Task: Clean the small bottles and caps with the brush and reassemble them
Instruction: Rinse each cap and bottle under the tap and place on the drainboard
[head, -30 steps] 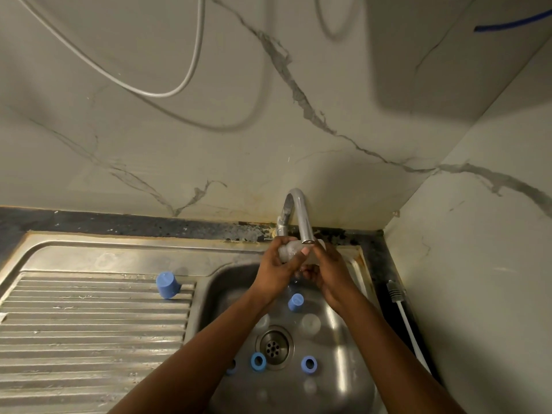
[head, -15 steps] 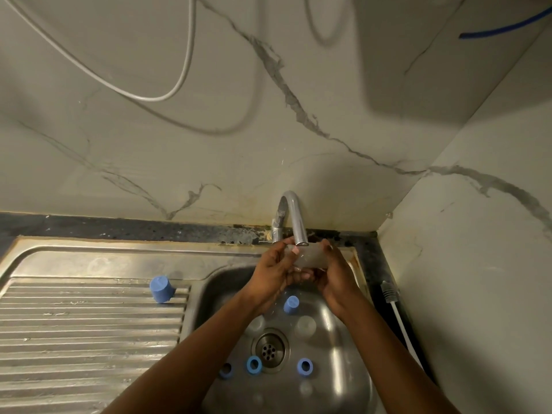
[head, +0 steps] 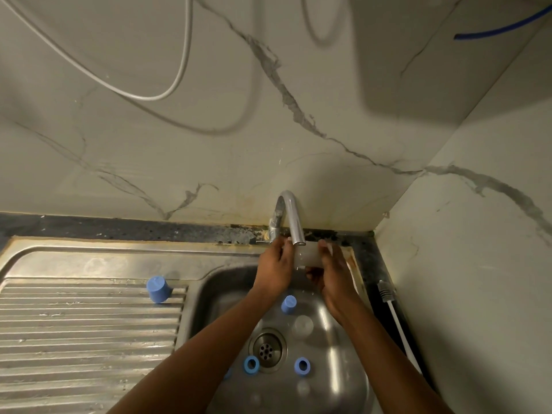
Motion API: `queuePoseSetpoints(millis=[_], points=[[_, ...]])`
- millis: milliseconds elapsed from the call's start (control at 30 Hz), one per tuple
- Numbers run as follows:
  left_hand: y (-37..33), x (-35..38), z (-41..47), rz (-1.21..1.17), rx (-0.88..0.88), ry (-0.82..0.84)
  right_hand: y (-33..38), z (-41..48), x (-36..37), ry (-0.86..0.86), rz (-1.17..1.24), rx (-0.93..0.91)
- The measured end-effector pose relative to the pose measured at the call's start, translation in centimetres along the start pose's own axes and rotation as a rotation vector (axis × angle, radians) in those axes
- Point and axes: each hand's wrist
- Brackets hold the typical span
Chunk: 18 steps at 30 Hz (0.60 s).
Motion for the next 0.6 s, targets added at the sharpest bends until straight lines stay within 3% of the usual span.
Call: queuePoseSetpoints(millis=[133, 233, 367, 467, 600], points=[[-0.4, -0.9, 0.5, -0.186, -0.429, 0.066, -0.5, -0.5, -0.9, 0.116, -0.071, -0.058], [-0.6, -1.8, 0.6, -0.202, -0.519, 0.124, -0.8, -0.5, -1.4, 0.131, -0.05, -0.049], [-0.7, -2.2, 0.0, -0.278, -0.377, 0.162, -0.9, 0.0, -1.6, 0.148, 0.029, -0.02], [-0.1, -2.6, -0.2, -0.206, -0.211, 0.137, -1.2, 0.5, -1.2, 0.123, -0.085, -0.03], [-0.3, -2.8, -1.1, -0.152, -0.034, 0.212, -0.8, 0.9, 0.0, 0.038, -0.218, 0.104]])
Point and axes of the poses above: each hand's wrist, its own z-axis towards the middle knuckle, its own x-axis out of the palm, y = z × x, and after that the axes turned 10 degrees about -y, right-handed
